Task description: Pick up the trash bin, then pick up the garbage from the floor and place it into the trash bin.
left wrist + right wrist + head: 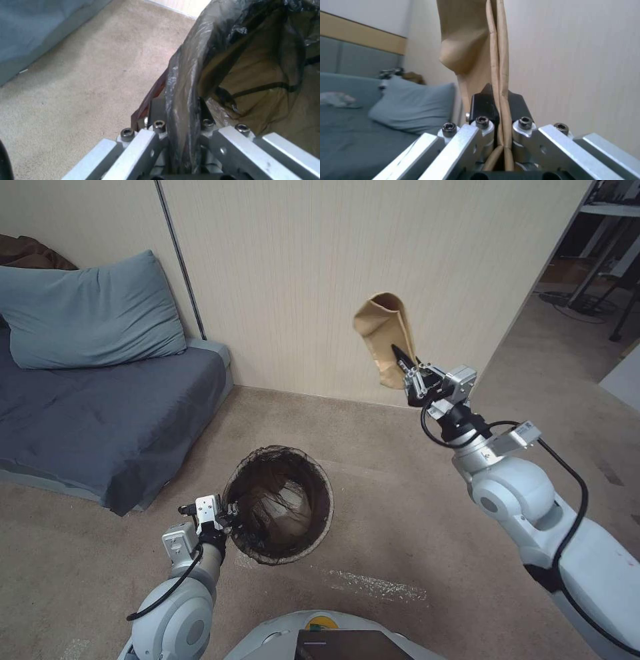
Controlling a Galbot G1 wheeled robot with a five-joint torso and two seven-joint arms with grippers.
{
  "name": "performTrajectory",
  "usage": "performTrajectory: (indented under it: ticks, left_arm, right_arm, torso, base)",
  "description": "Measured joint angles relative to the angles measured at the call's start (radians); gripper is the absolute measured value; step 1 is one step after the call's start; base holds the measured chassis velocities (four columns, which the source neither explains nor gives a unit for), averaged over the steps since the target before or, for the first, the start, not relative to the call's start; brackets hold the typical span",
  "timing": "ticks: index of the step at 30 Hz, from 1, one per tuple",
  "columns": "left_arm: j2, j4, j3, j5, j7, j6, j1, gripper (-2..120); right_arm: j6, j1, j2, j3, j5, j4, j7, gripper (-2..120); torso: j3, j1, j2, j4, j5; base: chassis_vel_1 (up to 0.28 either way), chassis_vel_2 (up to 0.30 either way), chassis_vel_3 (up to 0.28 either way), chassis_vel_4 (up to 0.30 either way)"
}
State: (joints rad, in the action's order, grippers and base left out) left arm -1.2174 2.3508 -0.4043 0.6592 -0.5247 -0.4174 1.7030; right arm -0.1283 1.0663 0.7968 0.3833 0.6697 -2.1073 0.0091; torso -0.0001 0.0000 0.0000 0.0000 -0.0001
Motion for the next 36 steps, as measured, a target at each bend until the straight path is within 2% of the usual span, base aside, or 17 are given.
performTrajectory:
  ticks: [9,12,16,19,20,23,27,30,31,33,34,36]
  left_arm:
    - [0.013,-0.001,0.009,0.006,0.001,-0.011,-0.012,0]
    - [0.02,-0.001,0.017,0.007,0.002,-0.018,-0.023,0]
    - [0.021,-0.001,0.018,0.007,0.002,-0.019,-0.025,0]
    - [0.024,-0.002,0.022,0.007,0.003,-0.024,-0.031,0]
    - [0.024,-0.002,0.022,0.007,0.003,-0.024,-0.031,0]
    - [0.019,-0.003,0.026,0.006,0.003,-0.026,-0.033,0]
    - [0.015,-0.004,0.028,0.004,0.003,-0.026,-0.035,0]
    - [0.012,-0.004,0.027,0.004,0.003,-0.03,-0.041,0]
    - [0.012,-0.004,0.027,0.004,0.003,-0.03,-0.041,0]
    - [0.012,-0.004,0.024,0.005,0.003,-0.03,-0.044,0]
    - [0.012,-0.004,0.024,0.005,0.003,-0.03,-0.044,0]
    - [0.011,-0.003,0.021,0.006,0.004,-0.03,-0.044,0]
  right_arm:
    - [-0.008,0.046,-0.067,0.008,0.046,-0.145,-0.076,0]
    - [-0.012,0.067,-0.128,-0.052,0.051,-0.21,-0.118,0]
    - [-0.013,0.067,-0.142,-0.07,0.05,-0.218,-0.123,0]
    - [-0.023,0.052,-0.192,-0.16,0.04,-0.23,-0.143,0]
    - [-0.023,0.052,-0.192,-0.16,0.04,-0.23,-0.143,0]
    - [-0.033,0.013,-0.22,-0.28,0.017,-0.223,-0.152,0]
    - [-0.035,-0.001,-0.22,-0.33,0.002,-0.214,-0.156,0]
    - [-0.039,-0.042,-0.187,-0.454,-0.034,-0.176,-0.161,0]
    - [-0.039,-0.042,-0.187,-0.454,-0.034,-0.176,-0.161,0]
    - [-0.041,-0.083,-0.149,-0.551,-0.059,-0.131,-0.161,0]
    - [-0.041,-0.083,-0.149,-0.551,-0.059,-0.131,-0.161,0]
    - [-0.051,-0.113,-0.107,-0.622,-0.083,-0.066,-0.157,0]
  torso:
    - [0.0,0.0,0.0,-0.0001,0.0002]
    - [0.0,0.0,0.0,-0.0001,0.0002]
    - [0.0,0.0,0.0,-0.0001,0.0001]
    - [0.0,0.0,0.0,0.0,0.0002]
    - [0.0,0.0,0.0,0.0,0.0002]
    - [0.0,0.0,0.0,0.0001,0.0001]
    - [0.0,0.0,0.0,0.0001,0.0002]
    - [0.0,0.0,0.0,0.0,0.0]
    - [0.0,0.0,0.0,0.0,0.0]
    - [0.0,0.0,0.0,0.0001,0.0]
    - [0.0,0.0,0.0,0.0001,0.0]
    - [0.0,0.0,0.0,0.0001,0.0]
  base:
    - [0.0,0.0,0.0,0.0]
    - [0.0,0.0,0.0,0.0]
    - [0.0,0.0,0.0,0.0]
    - [0.0,0.0,0.0,0.0]
    - [0.0,0.0,0.0,0.0]
    - [0.0,0.0,0.0,0.0]
    - [0.0,0.0,0.0,0.0]
    - [0.0,0.0,0.0,0.0]
    - [0.0,0.0,0.0,0.0]
    - [0.0,0.0,0.0,0.0]
    - [0.0,0.0,0.0,0.0]
    - [0.0,0.0,0.0,0.0]
